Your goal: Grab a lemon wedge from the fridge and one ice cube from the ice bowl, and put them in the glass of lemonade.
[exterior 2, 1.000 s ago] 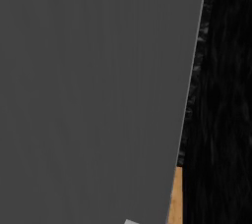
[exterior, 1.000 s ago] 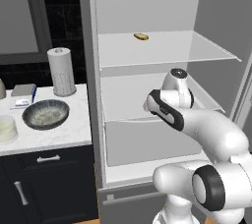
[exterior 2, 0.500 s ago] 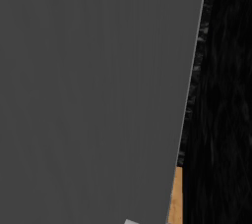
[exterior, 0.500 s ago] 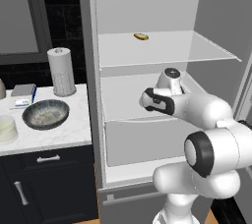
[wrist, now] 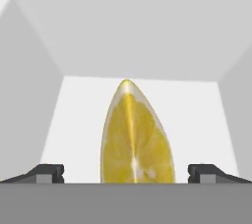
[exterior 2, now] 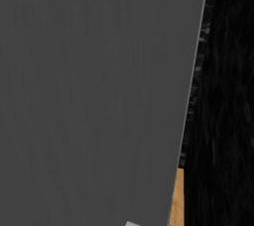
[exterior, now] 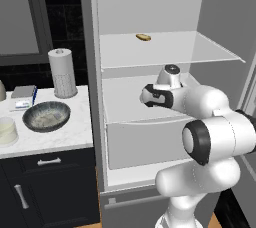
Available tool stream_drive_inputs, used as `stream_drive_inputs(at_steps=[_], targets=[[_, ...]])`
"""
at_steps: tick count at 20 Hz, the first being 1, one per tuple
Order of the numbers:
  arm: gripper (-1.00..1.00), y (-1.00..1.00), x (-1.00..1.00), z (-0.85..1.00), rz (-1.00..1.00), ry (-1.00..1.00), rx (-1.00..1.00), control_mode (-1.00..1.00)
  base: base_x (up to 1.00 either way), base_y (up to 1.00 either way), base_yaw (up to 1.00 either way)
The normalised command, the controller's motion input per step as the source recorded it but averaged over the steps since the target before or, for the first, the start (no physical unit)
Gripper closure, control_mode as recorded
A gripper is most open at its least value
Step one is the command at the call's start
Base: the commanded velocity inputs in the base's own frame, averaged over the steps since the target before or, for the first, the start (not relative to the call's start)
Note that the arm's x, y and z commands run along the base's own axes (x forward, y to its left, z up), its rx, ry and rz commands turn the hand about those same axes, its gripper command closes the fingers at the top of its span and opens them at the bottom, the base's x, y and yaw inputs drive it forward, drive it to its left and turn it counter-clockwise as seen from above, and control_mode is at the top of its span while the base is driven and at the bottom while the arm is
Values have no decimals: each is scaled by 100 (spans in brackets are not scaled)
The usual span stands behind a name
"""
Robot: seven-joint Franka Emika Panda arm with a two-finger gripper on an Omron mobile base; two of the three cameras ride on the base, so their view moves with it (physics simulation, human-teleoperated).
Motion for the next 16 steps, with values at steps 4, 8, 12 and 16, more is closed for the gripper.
stream_drive_inputs(at_steps=[4, 8, 12, 16], targets=[[-100, -1, 11, -10, 0, 0, 0, -100, 0, 0, 0], [-100, 0, 30, 0, 0, 0, 0, -100, 0, 0, 0], [-100, 0, 27, -20, 0, 0, 0, -100, 0, 0, 0], [-100, 0, 4, -43, 0, 0, 0, -100, 0, 0, 0]])
